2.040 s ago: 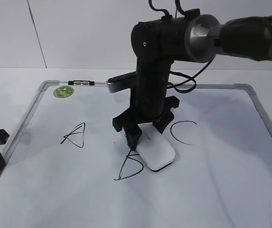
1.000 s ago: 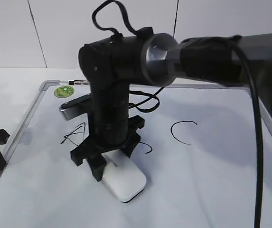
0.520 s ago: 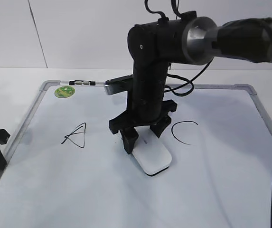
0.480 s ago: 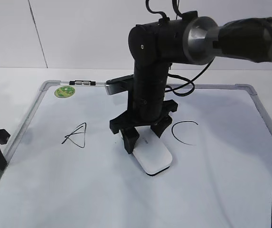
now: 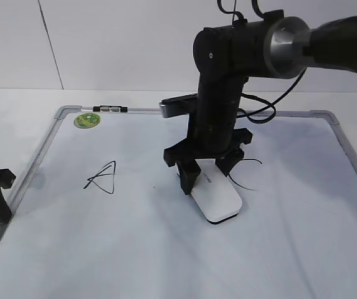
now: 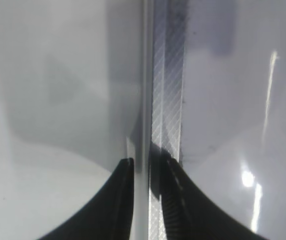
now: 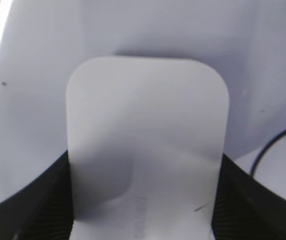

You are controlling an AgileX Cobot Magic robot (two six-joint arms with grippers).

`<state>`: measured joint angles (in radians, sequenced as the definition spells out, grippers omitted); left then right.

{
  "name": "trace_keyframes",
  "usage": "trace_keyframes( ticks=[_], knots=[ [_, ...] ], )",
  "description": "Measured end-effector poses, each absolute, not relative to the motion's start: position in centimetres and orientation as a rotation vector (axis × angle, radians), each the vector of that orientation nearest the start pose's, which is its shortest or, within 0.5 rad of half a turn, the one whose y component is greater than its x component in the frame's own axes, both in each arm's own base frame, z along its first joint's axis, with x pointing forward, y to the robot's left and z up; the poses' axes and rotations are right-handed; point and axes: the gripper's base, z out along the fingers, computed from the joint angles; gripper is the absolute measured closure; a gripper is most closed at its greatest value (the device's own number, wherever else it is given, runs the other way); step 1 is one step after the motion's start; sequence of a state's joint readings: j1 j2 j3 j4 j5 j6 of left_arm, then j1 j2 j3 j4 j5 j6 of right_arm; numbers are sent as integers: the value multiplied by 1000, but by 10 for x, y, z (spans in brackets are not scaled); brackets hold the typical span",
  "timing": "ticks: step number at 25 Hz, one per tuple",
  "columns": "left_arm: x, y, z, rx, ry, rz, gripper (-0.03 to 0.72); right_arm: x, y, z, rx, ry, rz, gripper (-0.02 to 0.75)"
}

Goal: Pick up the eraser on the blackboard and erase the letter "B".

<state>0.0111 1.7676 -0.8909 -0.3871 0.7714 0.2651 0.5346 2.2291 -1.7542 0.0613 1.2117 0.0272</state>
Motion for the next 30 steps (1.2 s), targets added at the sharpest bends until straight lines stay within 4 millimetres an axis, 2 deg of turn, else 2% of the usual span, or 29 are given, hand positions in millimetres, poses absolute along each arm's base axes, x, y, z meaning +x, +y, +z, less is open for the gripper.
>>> trace_keyframes(
  ticks=[3,10,13,19,24,30],
  knots=[
    [290,-21,142,-37,3067,-412,543,380,223,158,-744,3098,74,206],
    [290,-21,142,-40,3067,-415,543,378,226,161,-773,3092,114,206],
    [289,-21,142,-39,3069,-416,543,372,236,161,-838,3071,93,207],
    [289,-21,142,-35,3072,-413,540,351,267,162,-1073,2975,-19,207],
    [289,-20,142,-25,3075,-407,537,347,281,167,-1079,2976,57,207],
    [289,-20,142,-20,3080,-400,529,346,286,171,-1060,2974,105,207]
  ],
)
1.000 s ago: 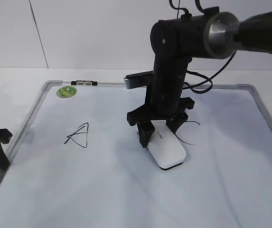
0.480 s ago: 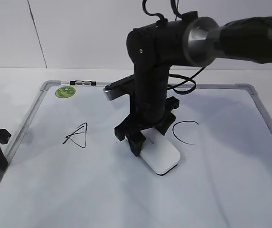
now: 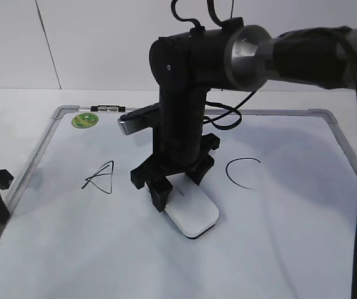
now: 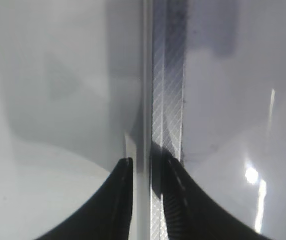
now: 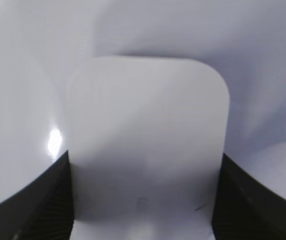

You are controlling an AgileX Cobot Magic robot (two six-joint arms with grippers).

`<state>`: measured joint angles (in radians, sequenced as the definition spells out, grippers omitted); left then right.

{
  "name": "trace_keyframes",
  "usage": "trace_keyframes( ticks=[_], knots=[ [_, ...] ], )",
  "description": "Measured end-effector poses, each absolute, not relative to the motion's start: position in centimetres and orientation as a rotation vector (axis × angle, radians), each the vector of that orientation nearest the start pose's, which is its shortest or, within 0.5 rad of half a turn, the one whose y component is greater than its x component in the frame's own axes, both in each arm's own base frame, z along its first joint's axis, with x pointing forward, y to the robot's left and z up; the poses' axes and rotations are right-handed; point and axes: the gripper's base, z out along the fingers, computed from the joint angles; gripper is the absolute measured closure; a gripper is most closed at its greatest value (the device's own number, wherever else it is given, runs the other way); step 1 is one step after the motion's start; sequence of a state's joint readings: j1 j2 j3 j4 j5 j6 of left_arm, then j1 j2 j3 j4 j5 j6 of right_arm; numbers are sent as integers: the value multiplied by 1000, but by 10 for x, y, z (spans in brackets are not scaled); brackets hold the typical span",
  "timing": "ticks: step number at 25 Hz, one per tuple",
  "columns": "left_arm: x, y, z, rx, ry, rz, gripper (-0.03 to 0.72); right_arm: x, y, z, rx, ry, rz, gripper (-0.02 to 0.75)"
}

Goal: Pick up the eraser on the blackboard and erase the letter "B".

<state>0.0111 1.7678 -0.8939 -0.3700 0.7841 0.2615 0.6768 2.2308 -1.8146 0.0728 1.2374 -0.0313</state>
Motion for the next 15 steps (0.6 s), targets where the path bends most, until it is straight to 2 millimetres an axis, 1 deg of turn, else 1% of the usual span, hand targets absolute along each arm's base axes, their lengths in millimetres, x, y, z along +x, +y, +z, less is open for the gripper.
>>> trace_keyframes(
  ticks=[2,3,6,8,10,12,14,15],
  knots=[
    [289,-20,142,-22,3082,-400,527,346,284,180,-1035,2951,81,207],
    [289,-20,142,-24,3082,-401,526,346,282,190,-1019,2927,64,207],
    [289,-20,142,-24,3082,-401,526,346,270,230,-938,2856,89,207],
    [289,-20,142,-24,3082,-401,526,349,255,256,-858,2820,118,207],
    [289,-20,142,-19,3083,-396,523,354,237,273,-758,2809,131,207],
    [289,-20,142,-17,3083,-394,520,362,218,283,-660,2810,130,207],
    [289,-20,142,-17,3083,-394,517,365,201,290,-595,2810,117,207],
    [289,-20,142,-17,3084,-392,517,366,191,292,-563,2811,79,207]
  ],
)
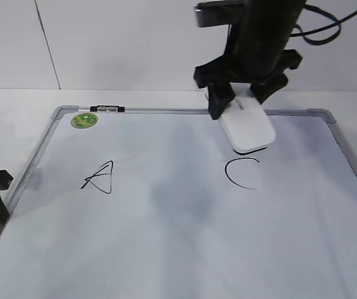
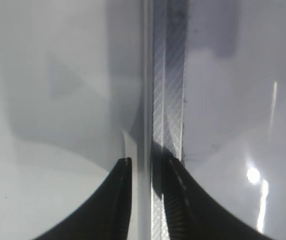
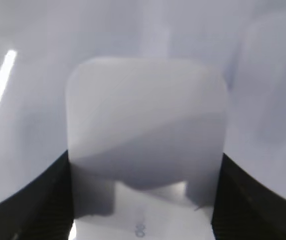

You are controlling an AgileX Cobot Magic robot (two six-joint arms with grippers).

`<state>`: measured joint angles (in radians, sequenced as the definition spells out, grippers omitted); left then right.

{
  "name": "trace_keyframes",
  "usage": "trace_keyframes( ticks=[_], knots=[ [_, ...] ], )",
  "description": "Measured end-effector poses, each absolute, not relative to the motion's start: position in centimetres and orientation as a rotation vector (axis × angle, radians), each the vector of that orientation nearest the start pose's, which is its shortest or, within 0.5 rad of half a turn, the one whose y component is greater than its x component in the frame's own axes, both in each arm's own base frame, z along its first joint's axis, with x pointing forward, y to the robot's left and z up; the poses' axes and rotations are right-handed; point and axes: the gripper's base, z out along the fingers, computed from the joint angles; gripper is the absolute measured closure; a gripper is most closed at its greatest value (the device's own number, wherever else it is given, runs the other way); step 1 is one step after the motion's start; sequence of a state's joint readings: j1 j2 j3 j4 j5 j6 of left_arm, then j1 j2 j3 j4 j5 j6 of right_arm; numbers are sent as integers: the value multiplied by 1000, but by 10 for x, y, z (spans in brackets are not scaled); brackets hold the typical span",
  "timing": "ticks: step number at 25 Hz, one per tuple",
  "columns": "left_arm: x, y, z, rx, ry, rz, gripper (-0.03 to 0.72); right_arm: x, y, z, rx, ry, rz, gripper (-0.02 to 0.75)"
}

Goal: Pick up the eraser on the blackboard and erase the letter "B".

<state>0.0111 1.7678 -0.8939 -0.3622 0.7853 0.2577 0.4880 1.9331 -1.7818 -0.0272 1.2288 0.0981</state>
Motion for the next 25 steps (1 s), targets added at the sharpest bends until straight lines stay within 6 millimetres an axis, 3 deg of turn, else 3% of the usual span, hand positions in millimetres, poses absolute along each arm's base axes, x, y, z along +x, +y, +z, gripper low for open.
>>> trace_keyframes(
  ticks=[7,13,18,22,25],
  knots=[
    [289,-20,142,-17,3084,-392,508,330,143,296,-374,2873,-54,207],
    [289,-20,142,-17,3084,-392,505,306,88,273,-200,2923,-91,207],
    [289,-20,142,-17,3084,-392,503,311,44,262,-33,2898,-60,207],
    [289,-20,142,-17,3084,-392,497,321,33,253,-30,2888,-56,207],
    [289,-20,142,-17,3084,-392,494,330,32,230,-52,2949,-85,207]
  ],
)
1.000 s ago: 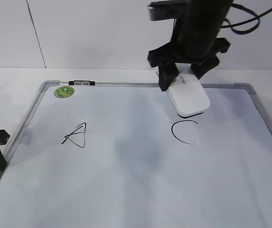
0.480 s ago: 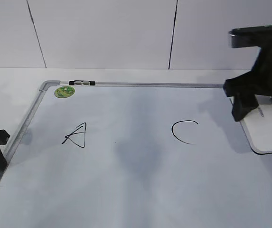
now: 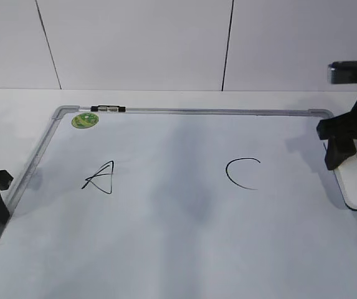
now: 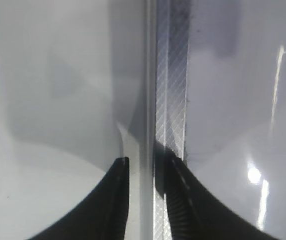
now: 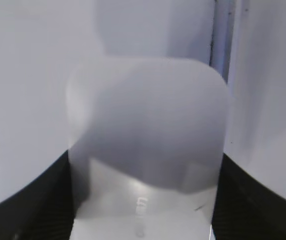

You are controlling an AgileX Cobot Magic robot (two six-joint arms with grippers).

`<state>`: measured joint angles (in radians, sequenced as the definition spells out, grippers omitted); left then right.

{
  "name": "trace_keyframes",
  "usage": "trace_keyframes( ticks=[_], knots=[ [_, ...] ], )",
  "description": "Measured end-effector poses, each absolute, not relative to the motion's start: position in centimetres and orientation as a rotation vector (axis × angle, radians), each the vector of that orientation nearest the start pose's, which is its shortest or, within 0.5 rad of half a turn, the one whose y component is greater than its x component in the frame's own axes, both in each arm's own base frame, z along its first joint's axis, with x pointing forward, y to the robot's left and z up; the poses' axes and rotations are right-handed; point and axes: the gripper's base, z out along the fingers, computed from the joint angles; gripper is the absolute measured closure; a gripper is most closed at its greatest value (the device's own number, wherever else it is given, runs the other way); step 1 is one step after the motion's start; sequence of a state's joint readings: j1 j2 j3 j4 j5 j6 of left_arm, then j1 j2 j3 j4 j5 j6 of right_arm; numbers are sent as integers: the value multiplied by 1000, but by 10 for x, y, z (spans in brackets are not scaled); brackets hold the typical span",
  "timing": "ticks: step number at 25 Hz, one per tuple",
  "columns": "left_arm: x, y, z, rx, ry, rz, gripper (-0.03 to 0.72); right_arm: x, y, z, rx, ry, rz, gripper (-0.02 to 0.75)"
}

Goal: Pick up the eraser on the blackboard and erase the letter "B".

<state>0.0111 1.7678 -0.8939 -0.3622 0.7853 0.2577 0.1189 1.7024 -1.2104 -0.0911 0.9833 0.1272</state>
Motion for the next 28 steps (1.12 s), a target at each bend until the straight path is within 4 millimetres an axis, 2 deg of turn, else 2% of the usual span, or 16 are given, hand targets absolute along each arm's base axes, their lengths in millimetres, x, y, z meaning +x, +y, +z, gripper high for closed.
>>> trace_keyframes(
  ticks=[3,7,10,13,18,28],
  knots=[
    [289,-20,142,-17,3084,-392,493,338,31,206,-58,3006,-105,207],
    [289,-20,142,-17,3084,-392,491,342,17,193,1,3041,-113,207],
    [289,-20,142,-17,3084,-392,491,342,1,192,89,3046,-96,207],
    [289,-20,142,-17,3084,-392,491,342,-6,192,120,3049,-45,207],
    [289,-20,142,-17,3084,-392,487,345,-1,192,34,3027,45,207],
    [289,-20,142,-17,3084,-392,484,345,-1,192,-20,3022,41,189]
  ],
)
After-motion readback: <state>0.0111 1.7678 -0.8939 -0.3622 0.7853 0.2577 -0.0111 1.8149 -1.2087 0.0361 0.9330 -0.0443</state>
